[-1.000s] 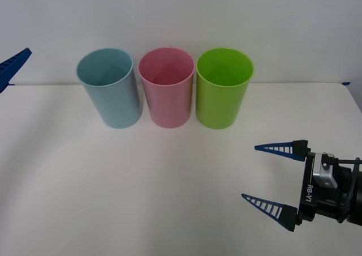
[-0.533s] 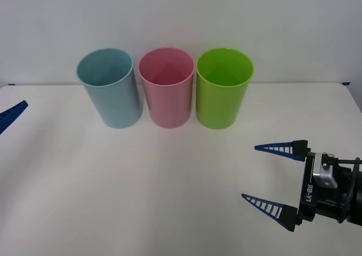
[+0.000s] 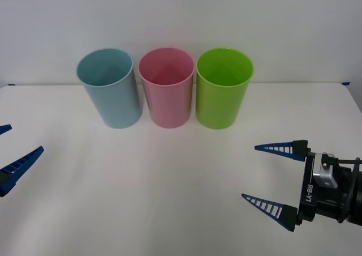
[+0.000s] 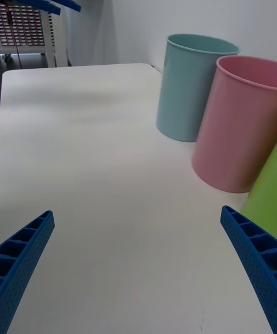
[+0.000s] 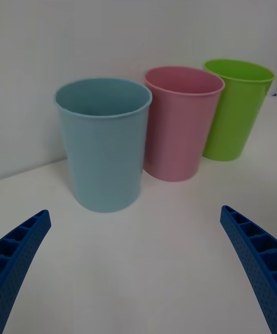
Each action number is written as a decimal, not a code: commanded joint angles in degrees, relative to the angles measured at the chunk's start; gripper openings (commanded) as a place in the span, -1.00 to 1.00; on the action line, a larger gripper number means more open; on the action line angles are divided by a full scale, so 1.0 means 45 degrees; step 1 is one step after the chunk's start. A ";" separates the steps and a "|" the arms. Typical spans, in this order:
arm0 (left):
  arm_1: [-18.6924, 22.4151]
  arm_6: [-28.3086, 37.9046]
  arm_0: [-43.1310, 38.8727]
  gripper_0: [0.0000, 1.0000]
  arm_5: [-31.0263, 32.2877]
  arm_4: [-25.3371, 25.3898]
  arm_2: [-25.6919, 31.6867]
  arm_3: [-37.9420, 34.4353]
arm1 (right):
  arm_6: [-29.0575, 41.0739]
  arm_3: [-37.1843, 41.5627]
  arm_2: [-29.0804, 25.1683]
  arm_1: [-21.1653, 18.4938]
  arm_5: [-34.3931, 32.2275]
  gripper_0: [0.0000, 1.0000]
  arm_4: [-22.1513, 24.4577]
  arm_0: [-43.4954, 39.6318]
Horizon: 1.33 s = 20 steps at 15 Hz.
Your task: Put cans in the blue bin and PET bottles in the pink bin and trash in the green bin.
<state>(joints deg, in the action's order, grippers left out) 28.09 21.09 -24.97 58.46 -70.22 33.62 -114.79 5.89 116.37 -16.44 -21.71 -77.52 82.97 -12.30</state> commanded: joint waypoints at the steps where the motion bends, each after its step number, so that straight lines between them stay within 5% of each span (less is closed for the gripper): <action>1: -0.0364 0.0215 -0.0858 1.00 0.0017 -0.0645 -0.0166 -0.0664 | 0.0000 0.0000 0.0000 0.0000 0.0000 1.00 0.0000 0.0000; 20: -0.1829 -0.0195 -0.2264 1.00 0.0075 -0.2344 -0.1221 -0.1641 | 0.0000 0.0000 0.0000 0.0000 0.0000 1.00 0.0000 0.0000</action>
<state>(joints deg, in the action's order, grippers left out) 19.86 20.33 -35.14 58.86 -80.77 28.15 -122.18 5.89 116.37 -16.44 -21.71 -77.52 82.97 -12.30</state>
